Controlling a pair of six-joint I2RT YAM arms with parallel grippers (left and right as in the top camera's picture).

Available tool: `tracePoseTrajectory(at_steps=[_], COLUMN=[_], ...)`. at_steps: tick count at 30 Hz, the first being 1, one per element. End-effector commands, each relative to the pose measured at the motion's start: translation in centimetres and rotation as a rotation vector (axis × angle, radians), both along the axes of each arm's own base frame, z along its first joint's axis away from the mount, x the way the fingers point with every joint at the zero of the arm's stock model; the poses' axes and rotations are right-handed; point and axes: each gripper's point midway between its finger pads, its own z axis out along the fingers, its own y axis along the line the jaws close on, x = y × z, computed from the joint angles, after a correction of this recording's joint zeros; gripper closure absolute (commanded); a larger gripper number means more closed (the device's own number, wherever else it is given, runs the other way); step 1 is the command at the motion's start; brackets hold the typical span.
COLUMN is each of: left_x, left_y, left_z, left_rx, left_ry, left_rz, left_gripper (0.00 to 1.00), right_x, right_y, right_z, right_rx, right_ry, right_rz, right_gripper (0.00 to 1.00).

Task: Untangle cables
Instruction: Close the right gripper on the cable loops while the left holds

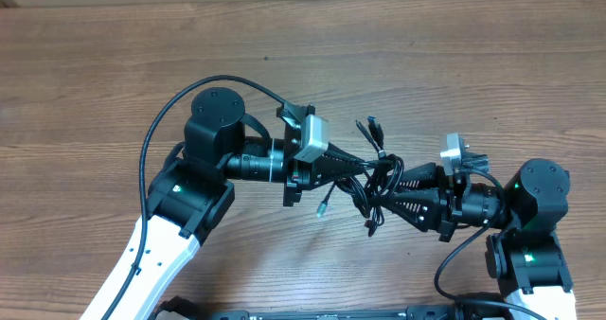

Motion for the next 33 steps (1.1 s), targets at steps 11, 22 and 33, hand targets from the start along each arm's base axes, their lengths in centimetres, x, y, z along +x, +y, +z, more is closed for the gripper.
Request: tracePoseTrajectory(at_steps=[11, 22, 33], left_x=[-1.0, -2.6, -2.3], left_y=[-0.1, 0.1, 0.0], left_z=[1.1, 4.2, 3.8], left_rx=[-0.025, -0.11, -0.099], left_ry=[0.011, -0.025, -0.002], left_rz=[-0.059, -0.164, -0.146], left_gripper=[0.96, 0.96, 0.96], right_x=[0.1, 1.9, 0.8], right_y=[0.0, -0.5, -0.1], right_z=[1.0, 0.0, 0.7], right_rx=[-0.002, -0.021, -0.007], right_ry=[-0.035, 0.026, -0.01], right_rz=[-0.012, -0.124, -0.051], right_gripper=[0.67, 0.73, 0.55])
